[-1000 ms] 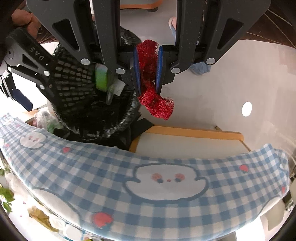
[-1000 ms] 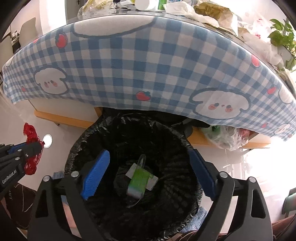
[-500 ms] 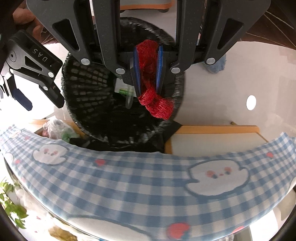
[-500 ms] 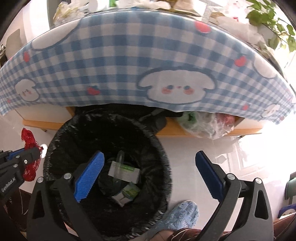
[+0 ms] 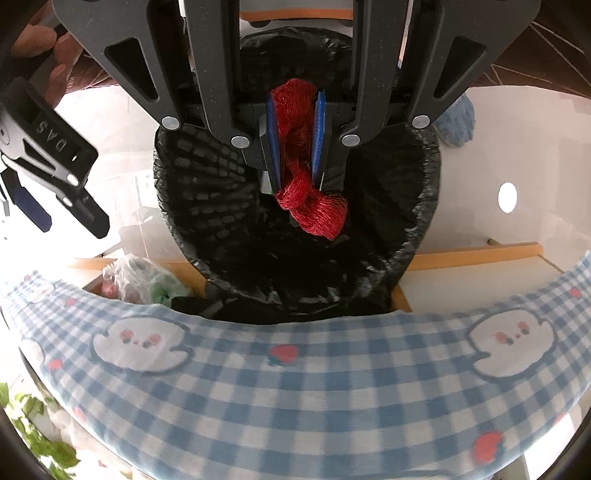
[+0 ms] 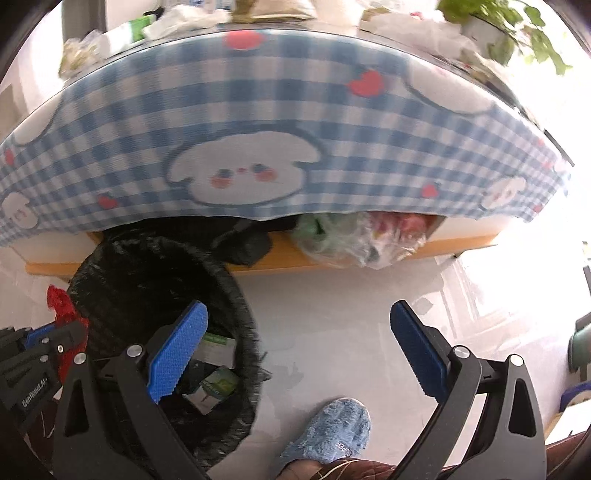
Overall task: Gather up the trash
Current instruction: 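Open the left tool to drop the red mesh net into the bin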
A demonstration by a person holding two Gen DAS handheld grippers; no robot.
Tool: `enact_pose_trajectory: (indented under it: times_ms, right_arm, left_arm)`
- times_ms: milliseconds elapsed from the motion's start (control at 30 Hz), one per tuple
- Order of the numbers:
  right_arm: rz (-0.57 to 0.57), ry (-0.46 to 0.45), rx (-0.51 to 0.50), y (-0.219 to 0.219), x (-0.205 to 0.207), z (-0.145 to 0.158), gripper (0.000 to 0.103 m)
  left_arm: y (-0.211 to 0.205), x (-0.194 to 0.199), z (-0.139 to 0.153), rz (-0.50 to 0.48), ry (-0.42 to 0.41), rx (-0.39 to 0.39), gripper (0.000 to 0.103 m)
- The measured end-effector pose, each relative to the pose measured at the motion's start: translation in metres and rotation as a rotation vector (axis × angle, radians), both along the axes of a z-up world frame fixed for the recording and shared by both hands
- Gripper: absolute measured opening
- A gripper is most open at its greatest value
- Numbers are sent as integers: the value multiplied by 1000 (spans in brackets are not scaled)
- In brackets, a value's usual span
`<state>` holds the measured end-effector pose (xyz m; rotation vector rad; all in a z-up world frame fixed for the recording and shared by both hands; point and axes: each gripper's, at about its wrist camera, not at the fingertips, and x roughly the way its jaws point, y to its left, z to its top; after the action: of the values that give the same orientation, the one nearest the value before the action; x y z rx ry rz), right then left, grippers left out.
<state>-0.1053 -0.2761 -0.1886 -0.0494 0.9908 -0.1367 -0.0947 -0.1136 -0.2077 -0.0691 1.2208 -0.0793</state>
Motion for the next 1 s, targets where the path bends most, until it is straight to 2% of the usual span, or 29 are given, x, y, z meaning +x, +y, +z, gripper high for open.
enact_pose_trajectory:
  times_ms: [367, 767, 933, 1000]
  right_arm:
    - [-57, -18, 7, -33, -9, 8, 95]
    - [-91, -29, 15, -54, -15, 13, 95]
    - [-81, -28, 12, -52, -13, 12, 95]
    - [-78, -27, 10, -51, -13, 12, 95]
  left_arm:
    - [-41, 10, -9, -53, 6, -5, 14]
    - [-64, 14, -18, -85, 7, 4, 16]
    - [-69, 13, -16, -88, -12, 11, 23]
    - [-67, 13, -16, -77, -18, 23, 39]
